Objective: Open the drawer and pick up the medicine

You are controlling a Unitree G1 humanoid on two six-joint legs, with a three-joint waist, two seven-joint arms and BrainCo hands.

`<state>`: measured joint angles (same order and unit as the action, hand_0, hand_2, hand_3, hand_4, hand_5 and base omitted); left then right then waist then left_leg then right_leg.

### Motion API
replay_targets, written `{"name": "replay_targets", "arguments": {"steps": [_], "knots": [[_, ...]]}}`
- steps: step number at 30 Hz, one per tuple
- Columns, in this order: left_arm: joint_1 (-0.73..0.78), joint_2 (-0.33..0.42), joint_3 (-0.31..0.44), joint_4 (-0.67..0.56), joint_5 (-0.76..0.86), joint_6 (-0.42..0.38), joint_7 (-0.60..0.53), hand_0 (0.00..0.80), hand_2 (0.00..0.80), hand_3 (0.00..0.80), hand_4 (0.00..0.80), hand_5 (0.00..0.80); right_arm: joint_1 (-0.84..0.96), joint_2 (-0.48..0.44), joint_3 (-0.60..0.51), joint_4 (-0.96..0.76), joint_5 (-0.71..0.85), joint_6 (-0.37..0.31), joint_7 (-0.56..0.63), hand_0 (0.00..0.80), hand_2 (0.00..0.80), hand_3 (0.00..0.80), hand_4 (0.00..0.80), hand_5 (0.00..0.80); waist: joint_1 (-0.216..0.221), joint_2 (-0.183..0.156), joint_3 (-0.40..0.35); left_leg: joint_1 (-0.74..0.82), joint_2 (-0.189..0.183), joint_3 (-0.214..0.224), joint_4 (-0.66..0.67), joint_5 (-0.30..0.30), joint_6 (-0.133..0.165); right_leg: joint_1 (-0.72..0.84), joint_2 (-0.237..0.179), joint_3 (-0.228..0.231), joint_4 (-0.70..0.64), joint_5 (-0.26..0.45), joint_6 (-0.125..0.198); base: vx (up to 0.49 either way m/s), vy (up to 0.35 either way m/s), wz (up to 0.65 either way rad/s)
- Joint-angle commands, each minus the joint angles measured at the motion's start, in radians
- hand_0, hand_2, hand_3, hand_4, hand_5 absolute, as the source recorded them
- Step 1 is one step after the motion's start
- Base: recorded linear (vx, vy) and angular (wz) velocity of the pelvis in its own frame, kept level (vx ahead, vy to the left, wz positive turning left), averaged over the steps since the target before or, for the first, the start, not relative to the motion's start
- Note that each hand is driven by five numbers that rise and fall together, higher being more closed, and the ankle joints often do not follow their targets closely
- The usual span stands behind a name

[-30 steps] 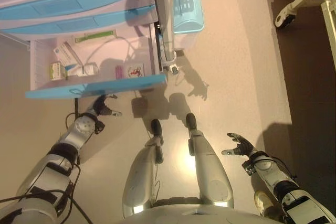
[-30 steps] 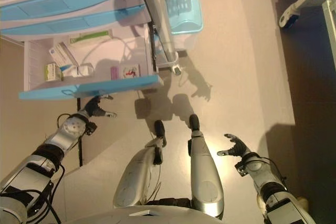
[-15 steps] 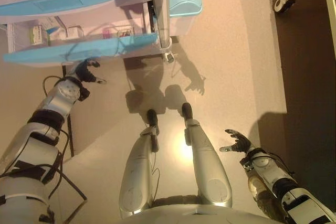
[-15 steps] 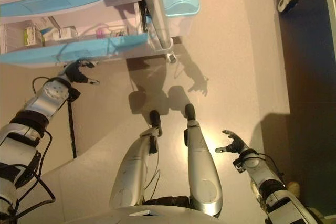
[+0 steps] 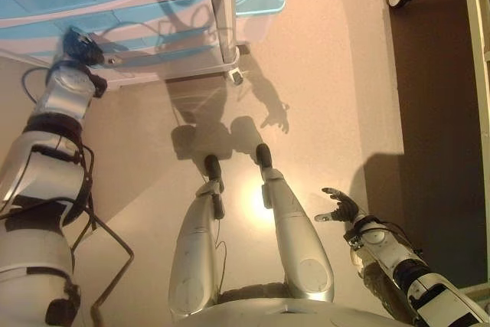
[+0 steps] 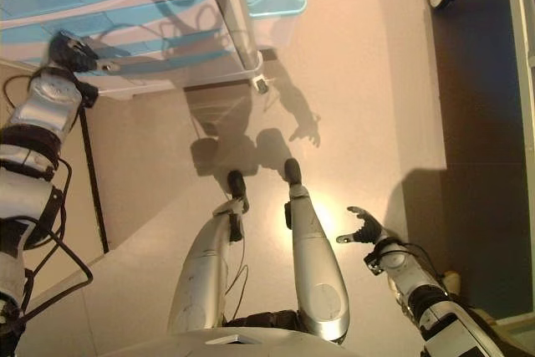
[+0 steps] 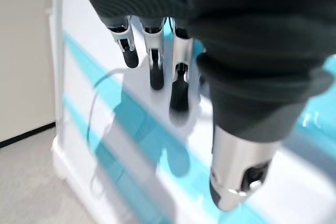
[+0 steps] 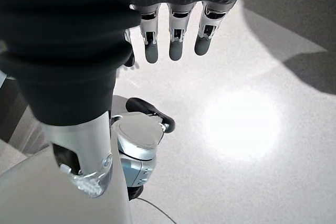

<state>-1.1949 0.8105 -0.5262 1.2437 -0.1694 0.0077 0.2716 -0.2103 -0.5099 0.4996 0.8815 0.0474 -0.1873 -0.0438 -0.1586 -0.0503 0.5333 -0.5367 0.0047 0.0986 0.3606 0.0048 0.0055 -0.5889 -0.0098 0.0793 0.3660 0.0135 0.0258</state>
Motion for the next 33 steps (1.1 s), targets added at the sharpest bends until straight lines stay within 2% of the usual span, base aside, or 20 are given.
{"name": "replay_targets", "arguments": {"steps": [1, 9, 14, 17, 22, 23, 24, 26, 28, 30, 33], "knots": [[-0.192, 0.073, -0.044, -0.004, 0.000, -0.033, 0.122, 0.000, 0.000, 0.000, 0.000, 0.000, 0.027, 0.008, 0.050, 0.008, 0.033, -0.030, -0.021, 0.000, 0.000, 0.000, 0.000, 0.000, -0.034, -0.018, -0.064, 0.007, -0.004, 0.024, -0.027, -0.070, 0.036, -0.014, 0.051, -0.003, 0.006, -0.051, -0.020, 0.000, 0.000, 0.00], [-0.267, 0.068, -0.085, 0.016, -0.032, -0.015, 0.157, 0.000, 0.000, 0.000, 0.000, 0.000, 0.020, 0.013, 0.064, 0.006, 0.031, -0.038, -0.029, 0.000, 0.000, 0.000, 0.000, 0.000, -0.044, -0.035, -0.058, 0.015, -0.013, 0.023, -0.034, -0.082, 0.032, 0.002, 0.052, -0.001, -0.046, -0.031, -0.017, 0.004, 0.001, 0.00], [-0.240, 0.062, -0.076, 0.038, -0.040, -0.022, 0.110, 0.000, 0.000, 0.000, 0.000, 0.000, 0.005, 0.014, 0.062, 0.005, 0.034, -0.039, -0.026, 0.000, 0.000, 0.000, 0.000, 0.000, -0.042, -0.032, -0.058, 0.013, -0.019, 0.028, -0.034, -0.080, 0.032, 0.004, 0.051, -0.004, -0.056, -0.027, -0.019, -0.019, 0.006, -0.08], [-0.205, 0.059, -0.066, 0.030, -0.136, -0.040, 0.041, 0.000, 0.000, 0.000, 0.000, 0.000, 0.003, 0.016, 0.058, 0.000, 0.029, -0.032, -0.028, 0.000, 0.000, 0.000, 0.000, 0.000, -0.038, -0.026, -0.057, 0.016, -0.019, 0.027, -0.037, -0.080, 0.032, 0.006, 0.049, -0.007, -0.052, -0.032, -0.019, -0.031, -0.008, -0.02], [0.052, -0.025, 0.076, -0.092, -0.366, -0.155, -0.088, 0.000, 0.000, 0.000, 0.000, 0.000, 0.003, 0.034, 0.032, 0.000, 0.027, -0.016, -0.038, 0.000, 0.000, 0.000, 0.000, 0.000, -0.005, 0.001, -0.055, 0.060, -0.037, 0.007, -0.051, -0.085, 0.036, 0.044, 0.036, -0.024, -0.046, -0.052, -0.020, -0.018, -0.024, -0.04], [0.136, -0.058, 0.125, -0.119, -0.374, -0.162, -0.125, 0.000, 0.000, 0.000, 0.000, 0.000, 0.008, 0.041, 0.016, 0.000, 0.029, -0.012, -0.038, 0.000, 0.000, 0.000, 0.000, 0.000, 0.005, 0.008, -0.060, 0.071, -0.042, -0.001, -0.050, -0.090, 0.037, 0.057, 0.031, -0.030, -0.042, -0.060, -0.020, -0.001, -0.027, -0.06], [0.161, -0.068, 0.138, -0.125, -0.370, -0.164, -0.149, 0.000, 0.000, 0.000, 0.000, 0.000, 0.009, 0.043, 0.013, 0.001, 0.030, -0.014, -0.038, 0.000, 0.000, 0.000, 0.000, 0.000, 0.007, 0.011, -0.062, 0.075, -0.044, -0.004, -0.050, -0.091, 0.038, 0.062, 0.029, -0.032, -0.041, -0.062, -0.020, 0.004, -0.027, -0.04], [0.347, -0.138, 0.199, -0.184, -0.402, -0.197, -0.205, 0.000, 0.000, 0.000, 0.000, 0.000, 0.016, 0.060, -0.019, 0.024, 0.031, -0.022, -0.030, 0.000, 0.000, 0.000, 0.000, 0.000, 0.033, 0.029, -0.081, 0.107, -0.051, -0.016, -0.060, -0.090, 0.040, 0.096, 0.015, -0.047, -0.040, -0.071, -0.022, 0.044, -0.040, 0.00], [0.463, -0.185, 0.241, -0.217, -0.402, -0.203, -0.269, 0.000, 0.000, 0.000, 0.000, 0.000, 0.029, 0.072, -0.045, 0.031, 0.030, -0.025, -0.019, 0.000, 0.000, 0.000, 0.000, 0.000, 0.049, 0.039, -0.099, 0.136, -0.053, -0.022, -0.067, -0.093, 0.041, 0.128, 0.003, -0.059, -0.038, -0.082, -0.023, 0.060, -0.052, 0.06], [0.600, -0.244, 0.263, -0.243, -0.412, -0.206, -0.336, 0.000, 0.000, 0.000, 0.000, 0.000, 0.048, 0.084, -0.073, 0.039, 0.024, -0.035, -0.004, 0.000, 0.000, 0.000, 0.000, 0.000, 0.065, 0.049, -0.124, 0.173, -0.052, -0.031, -0.084, -0.093, 0.040, 0.170, -0.007, -0.074, -0.046, -0.088, -0.023, 0.049, -0.072, 0.19], [0.800, -0.350, 0.259, -0.248, -0.353, -0.243, -0.348, 0.000, 0.000, 0.000, 0.000, 0.000, 0.084, 0.104, -0.111, 0.048, 0.001, -0.046, 0.009, 0.000, 0.000, 0.000, 0.000, 0.000, 0.086, 0.060, -0.172, 0.240, -0.053, -0.048, -0.126, -0.085, 0.036, 0.248, -0.020, -0.095, -0.081, -0.089, -0.018, 0.082, -0.061, 0.25]]}}
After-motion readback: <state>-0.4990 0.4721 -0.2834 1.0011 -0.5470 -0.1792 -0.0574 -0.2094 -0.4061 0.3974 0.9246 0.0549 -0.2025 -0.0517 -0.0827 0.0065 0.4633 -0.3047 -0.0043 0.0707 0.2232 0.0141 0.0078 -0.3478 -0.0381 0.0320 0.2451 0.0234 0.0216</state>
